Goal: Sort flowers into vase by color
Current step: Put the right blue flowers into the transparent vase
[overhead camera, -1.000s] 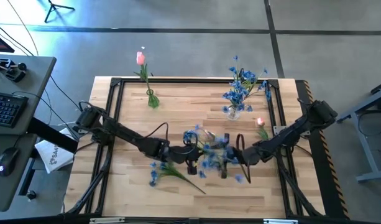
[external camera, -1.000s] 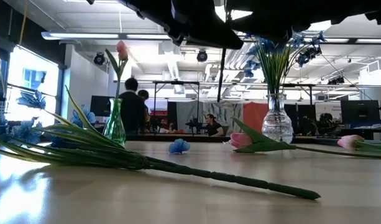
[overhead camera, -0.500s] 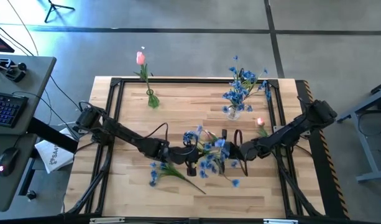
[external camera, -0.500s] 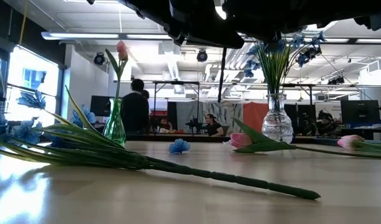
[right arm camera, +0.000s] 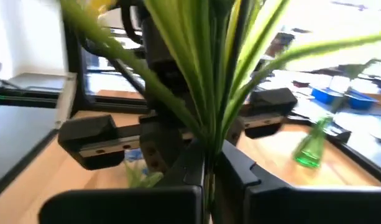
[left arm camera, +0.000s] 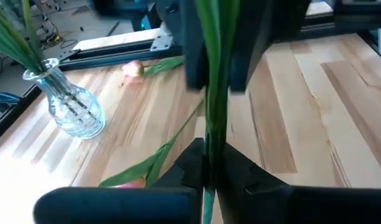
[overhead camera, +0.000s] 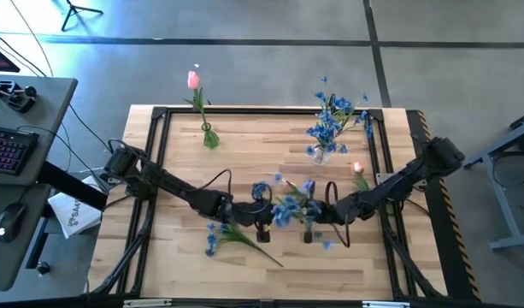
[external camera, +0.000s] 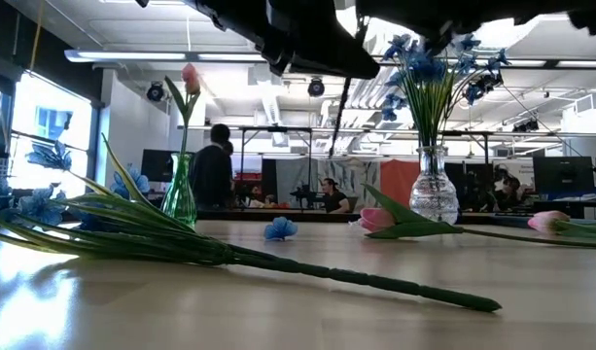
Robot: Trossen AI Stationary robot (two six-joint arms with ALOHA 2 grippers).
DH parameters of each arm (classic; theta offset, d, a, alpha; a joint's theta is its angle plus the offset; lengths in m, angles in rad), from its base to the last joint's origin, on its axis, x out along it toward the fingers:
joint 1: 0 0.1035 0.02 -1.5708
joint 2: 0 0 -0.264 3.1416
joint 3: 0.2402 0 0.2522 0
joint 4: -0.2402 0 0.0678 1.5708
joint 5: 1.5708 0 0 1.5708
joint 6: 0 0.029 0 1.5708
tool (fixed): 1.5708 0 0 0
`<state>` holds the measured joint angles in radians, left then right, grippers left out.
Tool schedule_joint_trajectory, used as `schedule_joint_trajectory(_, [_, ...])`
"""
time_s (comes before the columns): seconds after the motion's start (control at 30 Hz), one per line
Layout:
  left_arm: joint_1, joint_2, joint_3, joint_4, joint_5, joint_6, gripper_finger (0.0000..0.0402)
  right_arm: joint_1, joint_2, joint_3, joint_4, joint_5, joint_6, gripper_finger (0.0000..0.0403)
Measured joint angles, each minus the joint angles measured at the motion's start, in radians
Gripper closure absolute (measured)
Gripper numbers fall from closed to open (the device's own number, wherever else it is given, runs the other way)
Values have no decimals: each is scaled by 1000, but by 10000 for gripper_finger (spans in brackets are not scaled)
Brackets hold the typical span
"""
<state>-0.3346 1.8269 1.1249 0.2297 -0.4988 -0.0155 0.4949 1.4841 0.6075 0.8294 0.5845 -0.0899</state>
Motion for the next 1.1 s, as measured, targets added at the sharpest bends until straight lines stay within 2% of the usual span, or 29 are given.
schedule_joint_trajectory(0.13, [6, 0, -1, -80, -1, -35, 344, 50, -91, 1, -142, 141, 75, 390])
schedule_joint_trajectory(0.3, [22, 0, -2, -185, -36, -129, 284, 112, -263, 1, -500, 303, 215, 398])
schedule_joint_trajectory(0.4, [34, 0, -2, -212, -47, -138, 262, 125, -398, 1, -763, 392, 288, 399])
schedule_joint_trajectory(0.53, [41, 0, -2, -213, -48, -137, 253, 89, -589, 0, -1128, 409, 430, 400])
schedule_joint_trajectory(0.63, [41, 0, -2, -209, -47, -132, 253, 55, -706, -1, -1281, 428, 497, 400])
schedule_joint_trajectory(0.8, [40, 0, -2, -209, -47, -132, 254, -14, -841, -1, -1315, 554, 401, 401])
schedule_joint_trajectory(0.9, [41, 0, -2, -208, -47, -126, 254, -83, -899, -1, -1310, 566, 324, 402])
schedule_joint_trajectory(1.0, [41, 0, -2, -198, -47, -105, 254, -163, -946, -1, -1233, 473, 223, 402])
schedule_joint_trajectory(1.1, [41, 0, -2, -177, -47, -103, 254, -245, -969, -1, -1046, 275, 58, 402])
